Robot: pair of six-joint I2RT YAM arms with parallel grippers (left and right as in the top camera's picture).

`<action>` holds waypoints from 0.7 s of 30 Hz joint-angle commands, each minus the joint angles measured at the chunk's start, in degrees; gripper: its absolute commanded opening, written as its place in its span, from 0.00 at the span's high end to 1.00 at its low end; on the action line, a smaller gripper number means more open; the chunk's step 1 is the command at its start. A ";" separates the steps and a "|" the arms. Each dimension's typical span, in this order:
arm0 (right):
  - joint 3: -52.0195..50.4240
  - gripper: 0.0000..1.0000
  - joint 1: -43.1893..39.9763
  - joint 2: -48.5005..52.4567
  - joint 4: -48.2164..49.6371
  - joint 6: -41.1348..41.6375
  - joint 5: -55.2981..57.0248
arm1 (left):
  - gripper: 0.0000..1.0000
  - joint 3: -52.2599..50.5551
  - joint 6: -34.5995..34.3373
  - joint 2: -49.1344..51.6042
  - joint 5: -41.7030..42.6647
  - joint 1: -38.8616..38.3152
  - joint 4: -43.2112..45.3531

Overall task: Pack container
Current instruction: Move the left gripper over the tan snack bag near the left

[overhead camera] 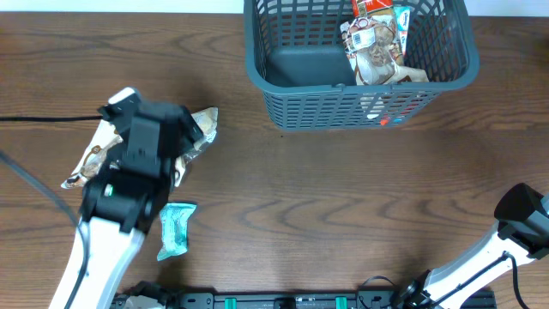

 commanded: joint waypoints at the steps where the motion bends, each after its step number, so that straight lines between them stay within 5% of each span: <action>1: 0.42 0.01 -0.15 -0.85 -0.20 0.59 -0.42 | 0.01 2.27 -12.50 4.79 -0.24 5.09 2.14; 8: 0.42 0.01 -0.15 -0.87 -0.20 0.59 -0.42 | 0.01 3.65 -27.74 11.69 11.41 12.59 2.99; 16: 0.42 0.01 -0.15 -0.85 -0.20 0.59 -0.42 | 0.02 3.54 -28.44 13.46 27.02 12.35 3.30; 21: 0.42 0.01 -0.15 -0.87 -0.20 0.59 -0.42 | 0.01 3.52 -30.80 13.46 27.34 12.31 3.93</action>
